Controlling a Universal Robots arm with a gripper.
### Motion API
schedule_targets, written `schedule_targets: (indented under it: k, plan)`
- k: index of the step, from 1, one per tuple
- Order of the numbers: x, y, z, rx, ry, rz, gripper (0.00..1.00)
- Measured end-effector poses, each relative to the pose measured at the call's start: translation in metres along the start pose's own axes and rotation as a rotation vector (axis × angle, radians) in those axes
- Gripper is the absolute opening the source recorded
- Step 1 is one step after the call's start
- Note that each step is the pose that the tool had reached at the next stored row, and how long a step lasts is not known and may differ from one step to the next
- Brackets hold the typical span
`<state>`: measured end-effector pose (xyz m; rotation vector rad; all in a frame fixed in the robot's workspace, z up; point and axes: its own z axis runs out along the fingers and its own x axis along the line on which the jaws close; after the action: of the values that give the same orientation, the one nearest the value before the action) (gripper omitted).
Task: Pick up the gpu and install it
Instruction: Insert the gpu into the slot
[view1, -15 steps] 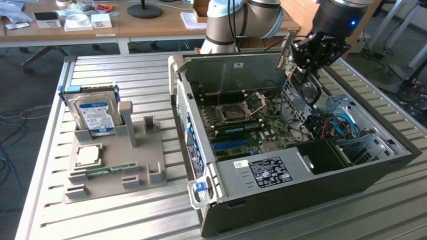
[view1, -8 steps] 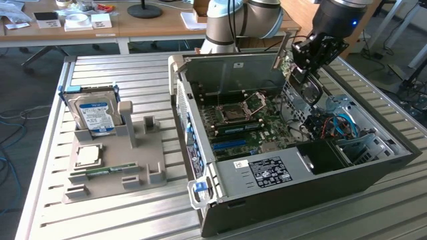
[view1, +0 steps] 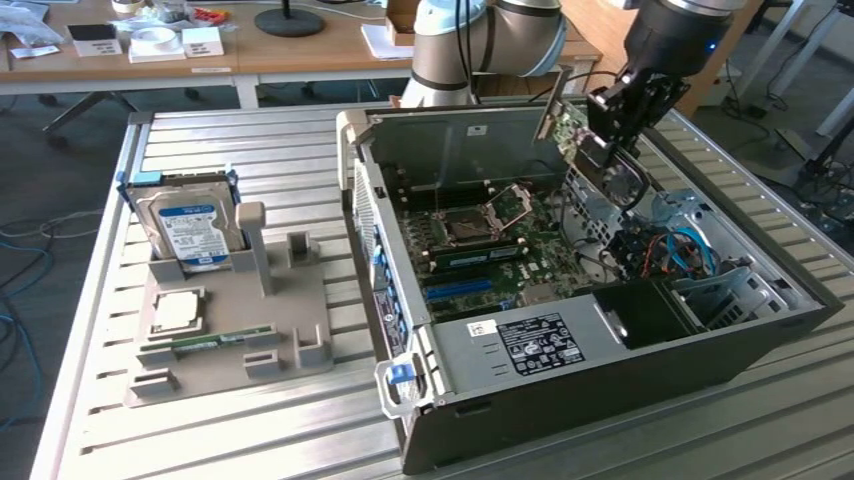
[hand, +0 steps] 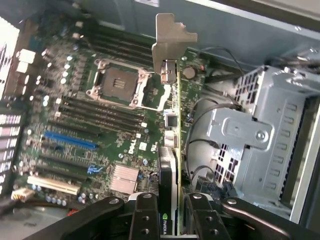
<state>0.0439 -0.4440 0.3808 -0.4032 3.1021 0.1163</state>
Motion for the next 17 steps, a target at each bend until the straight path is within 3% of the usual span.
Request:
schedule_targets:
  k: [17]
  plan:
    - [0.0000, -0.0001, 0.0020, -0.0065, 0.0224, -0.309, 0.27]
